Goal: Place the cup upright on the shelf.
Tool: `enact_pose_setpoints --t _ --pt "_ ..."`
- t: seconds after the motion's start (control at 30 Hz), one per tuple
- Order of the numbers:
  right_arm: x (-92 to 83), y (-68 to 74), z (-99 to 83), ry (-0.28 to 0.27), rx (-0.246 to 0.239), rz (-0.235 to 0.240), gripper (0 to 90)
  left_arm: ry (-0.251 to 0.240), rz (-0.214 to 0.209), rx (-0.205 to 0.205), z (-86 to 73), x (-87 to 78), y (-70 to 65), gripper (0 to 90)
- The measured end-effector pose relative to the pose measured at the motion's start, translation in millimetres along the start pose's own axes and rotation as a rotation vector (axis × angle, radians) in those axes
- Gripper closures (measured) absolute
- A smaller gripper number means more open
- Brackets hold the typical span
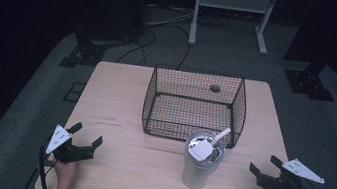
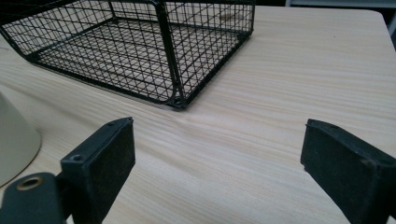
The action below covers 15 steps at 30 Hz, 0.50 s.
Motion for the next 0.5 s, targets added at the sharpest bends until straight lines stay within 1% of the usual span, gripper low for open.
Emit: enact_pose_setpoints --t 0.1,0.13,0.23,0.33,0.37,0.4,0.47,0.5 --pt "-0.7 2.0 1.4 0.0 -0.007 -0.001 9.6 0.001 -0.001 0.001 -0.2 -0.4 -0.2 0.0" --pt "-1.1 5.4 3.1 0.005 -0.024 0.009 9.6 0.002 -0.003 0.001 -0.3 -0.4 -0.5 0.0" --pt "-1.7 10.5 6.9 0.008 -0.045 0.021 9.6 0.004 -0.001 0.001 -0.3 -0.4 -0.5 0.0" --pt "-2.4 16.1 12.5 0.005 -0.07 0.032 9.6 0.0 -0.008 -0.001 -0.4 -1.2 -0.5 0.0" --pt "-2.4 16.1 12.5 0.005 -0.07 0.032 9.6 0.0 -0.008 -0.001 -0.4 -1.2 -0.5 0.0" --pt "-2.7 18.0 14.1 0.005 -0.074 0.038 9.5 0.0 -0.007 -0.002 -0.4 -1.3 -0.3 0.0" --pt "-3.8 24.4 17.1 -0.007 -0.086 0.066 9.5 -0.004 -0.011 -0.003 -0.4 -1.9 -0.1 0.0" --pt "-3.8 24.4 17.1 -0.007 -0.086 0.066 9.5 -0.004 -0.011 -0.003 -0.4 -1.9 -0.1 0.0"
Point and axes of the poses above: each handheld gripper's, and its own axes: x roughly forward along the jaws, z roughly out of its top, y roughly to its left, the point moved 2 cm from there along x, roughly forward along the jaws, and after that the axes turned 7 degrees about -x, right-handed, at the moved point
